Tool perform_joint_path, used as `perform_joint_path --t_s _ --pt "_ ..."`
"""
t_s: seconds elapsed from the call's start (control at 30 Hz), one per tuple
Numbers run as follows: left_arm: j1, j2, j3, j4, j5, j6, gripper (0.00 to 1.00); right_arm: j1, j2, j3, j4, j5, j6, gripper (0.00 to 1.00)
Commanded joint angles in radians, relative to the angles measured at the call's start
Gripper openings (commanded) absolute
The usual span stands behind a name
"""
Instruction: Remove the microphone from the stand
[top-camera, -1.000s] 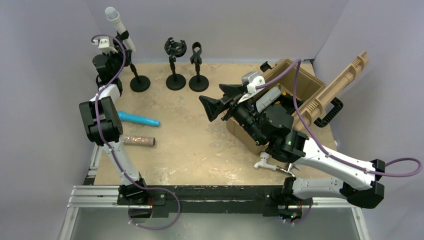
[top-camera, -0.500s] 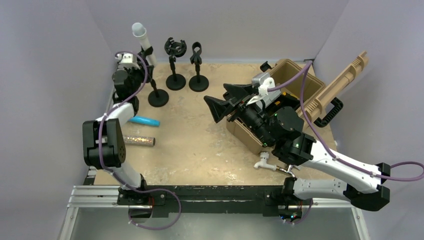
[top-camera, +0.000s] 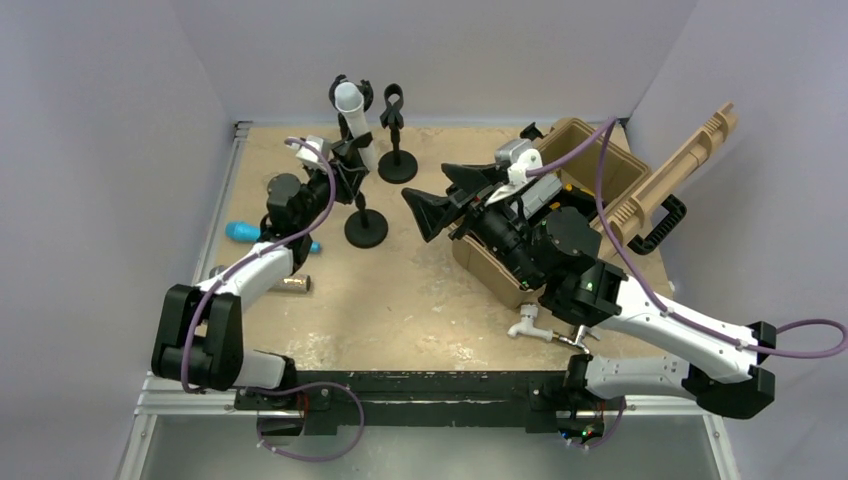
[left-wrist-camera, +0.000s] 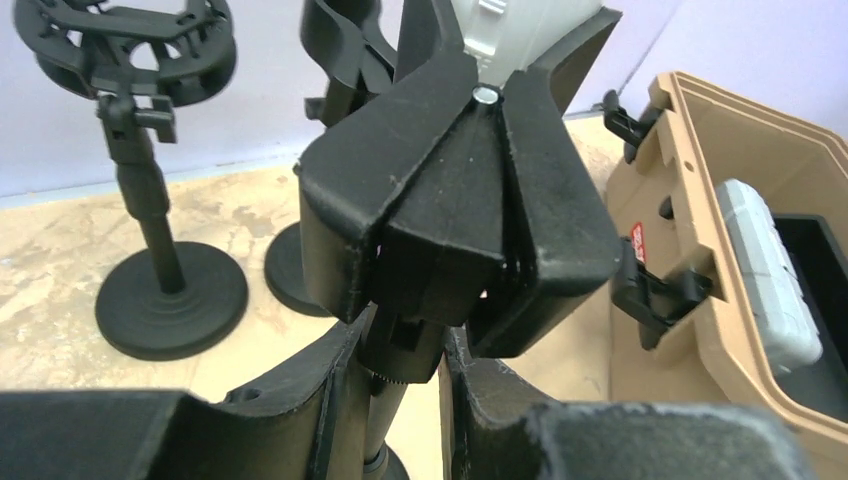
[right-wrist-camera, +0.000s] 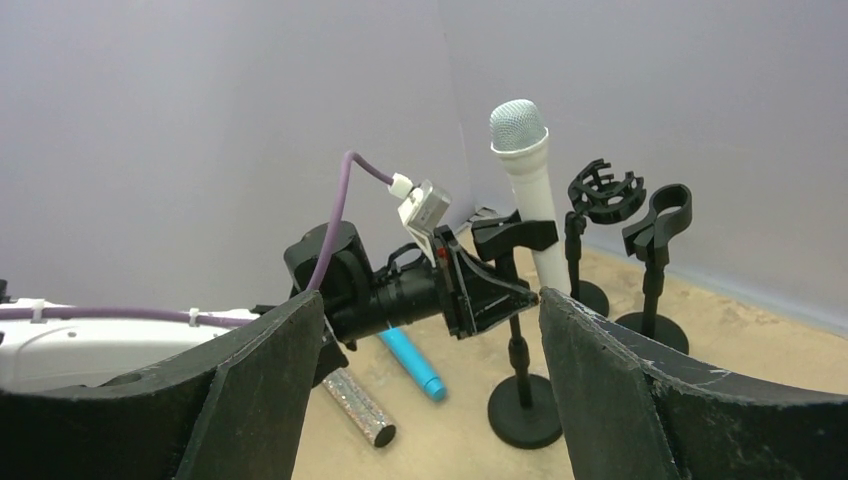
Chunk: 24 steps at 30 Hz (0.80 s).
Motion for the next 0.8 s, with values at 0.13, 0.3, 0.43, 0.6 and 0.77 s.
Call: perform_joint_path --t_s 0.13,0.3,0.43,0.6,0.77 --pt "-0.074 -0.120 -0.056 -0.069 0.014 -0.021 0.00 -0.002 0.066 0.151 -0.045 0.007 -0.029 0.77" --pt "-0.094 -0.164 -0.060 -0.142 0.020 -0.077 0.23 -0.002 0.123 0.226 -0.101 0.031 -0.049 0.77" --pt "-0.094 -0.200 -0.023 -0.275 0.031 -0.118 0.47 -0.001 0.156 0.285 -0.139 0.040 -0.057 0.77" --pt "-0.093 -0.327 -0.069 -0.349 0.065 -0.146 0.63 -0.001 0.198 0.337 -0.184 0.045 -0.072 0.78" --pt "-0.092 -0.514 -0.050 -0.567 0.032 -0.084 0.66 -0.002 0.283 0.421 -0.225 0.053 -0.098 0.78"
